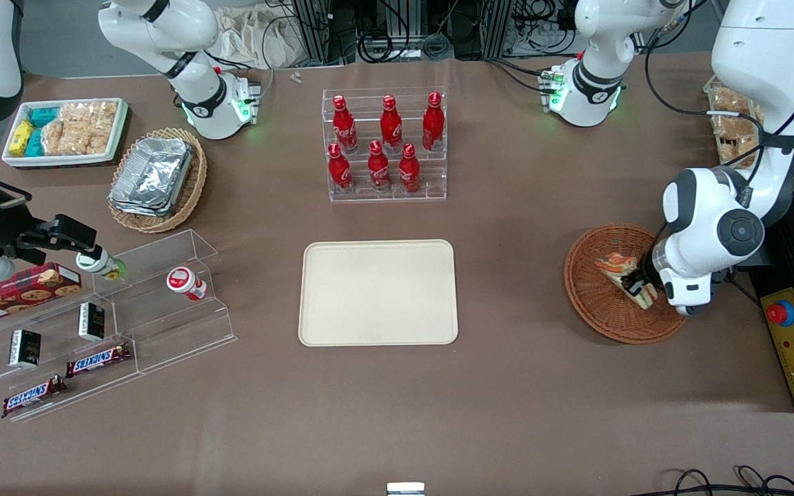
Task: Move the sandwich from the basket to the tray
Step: 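Lift the sandwich out of the basket and carry it toward the cream tray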
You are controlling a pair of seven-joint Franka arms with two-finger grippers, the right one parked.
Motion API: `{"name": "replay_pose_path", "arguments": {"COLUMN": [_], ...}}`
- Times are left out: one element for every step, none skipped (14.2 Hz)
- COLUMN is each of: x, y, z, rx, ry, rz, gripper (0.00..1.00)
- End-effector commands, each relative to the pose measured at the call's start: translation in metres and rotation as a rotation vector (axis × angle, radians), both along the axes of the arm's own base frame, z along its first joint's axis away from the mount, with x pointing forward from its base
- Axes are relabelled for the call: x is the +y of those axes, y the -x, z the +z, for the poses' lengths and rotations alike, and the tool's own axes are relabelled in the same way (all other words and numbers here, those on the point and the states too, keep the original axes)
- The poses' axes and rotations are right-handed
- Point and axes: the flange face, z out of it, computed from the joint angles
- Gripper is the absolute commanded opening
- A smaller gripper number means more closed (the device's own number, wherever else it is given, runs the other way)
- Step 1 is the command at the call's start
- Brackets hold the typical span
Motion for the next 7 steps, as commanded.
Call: {"name": "replay_pose_path", "arguments": {"x": [0.000, 0.000, -0.008, -0.014, -0.021, -0.029, -0.041], "y": [-0.014, -0.023, -0.035, -0.044, -0.051, -0.057, -0.060], "z": [0.045, 0.065, 0.091, 0.116, 0.138, 0.158, 0.177], "rx": [0.000, 0.044, 0.067, 0.072, 0.065, 0.050, 0.040], "ry": [-0.035, -0.042, -0.042, -0.039, -0.035, -0.029, -0.018], "rz": [0.020, 0.014, -0.005, -0.020, -0.028, -0.037, -0.053], "gripper": [0.00, 0.00, 0.00, 0.00, 0.00, 0.00, 0.00]}}
